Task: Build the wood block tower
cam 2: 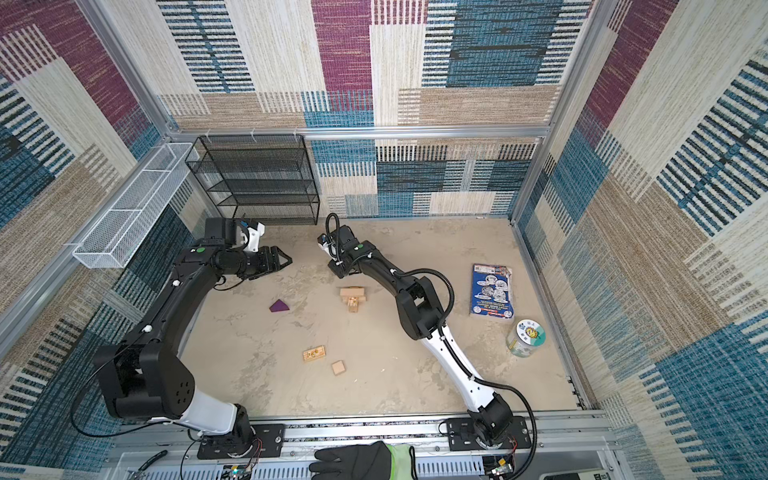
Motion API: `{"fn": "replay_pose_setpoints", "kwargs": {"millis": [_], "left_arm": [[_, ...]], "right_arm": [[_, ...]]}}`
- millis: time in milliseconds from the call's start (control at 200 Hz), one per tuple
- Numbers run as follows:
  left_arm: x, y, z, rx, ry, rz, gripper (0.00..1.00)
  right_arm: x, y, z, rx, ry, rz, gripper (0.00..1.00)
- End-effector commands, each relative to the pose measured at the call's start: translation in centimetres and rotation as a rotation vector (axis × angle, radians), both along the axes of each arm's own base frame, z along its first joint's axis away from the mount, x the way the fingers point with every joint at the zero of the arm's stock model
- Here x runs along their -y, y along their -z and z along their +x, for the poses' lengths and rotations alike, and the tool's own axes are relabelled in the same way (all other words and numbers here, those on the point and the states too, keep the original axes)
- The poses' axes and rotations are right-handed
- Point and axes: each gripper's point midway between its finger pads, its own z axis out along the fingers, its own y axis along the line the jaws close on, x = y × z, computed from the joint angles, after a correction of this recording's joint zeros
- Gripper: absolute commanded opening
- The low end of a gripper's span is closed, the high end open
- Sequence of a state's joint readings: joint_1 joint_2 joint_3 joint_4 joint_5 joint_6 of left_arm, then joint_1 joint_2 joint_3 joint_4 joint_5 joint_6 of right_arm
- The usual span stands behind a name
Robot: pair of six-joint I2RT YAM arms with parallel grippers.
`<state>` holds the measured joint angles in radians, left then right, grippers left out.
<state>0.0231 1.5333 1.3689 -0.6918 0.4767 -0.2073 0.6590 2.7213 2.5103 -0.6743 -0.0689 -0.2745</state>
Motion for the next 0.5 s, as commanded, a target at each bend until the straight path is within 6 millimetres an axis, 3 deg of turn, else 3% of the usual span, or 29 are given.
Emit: {"fn": "replay_pose_setpoints", "kwargs": {"millis": [0, 250, 496], "left_arm": [[0.2, -0.1, 0.2, -0.005, -0.008, -0.025, 0.73], [0.2, 0.2, 0.3, -0.015, -0.007, -0.030, 0.73], [0.2, 0.3, 0.3, -0.018, -0.006, -0.032, 0.73]], "right_arm": [[0.0, 0.1, -0.2, -0.005, -0.005, -0.006, 0.32], [0.1, -0.2, -0.1, 0.003, -0.003, -0.007, 0.29], [-0.1, -1.0, 0.3, 0.021, 0.007, 0.010, 0.36]]}}
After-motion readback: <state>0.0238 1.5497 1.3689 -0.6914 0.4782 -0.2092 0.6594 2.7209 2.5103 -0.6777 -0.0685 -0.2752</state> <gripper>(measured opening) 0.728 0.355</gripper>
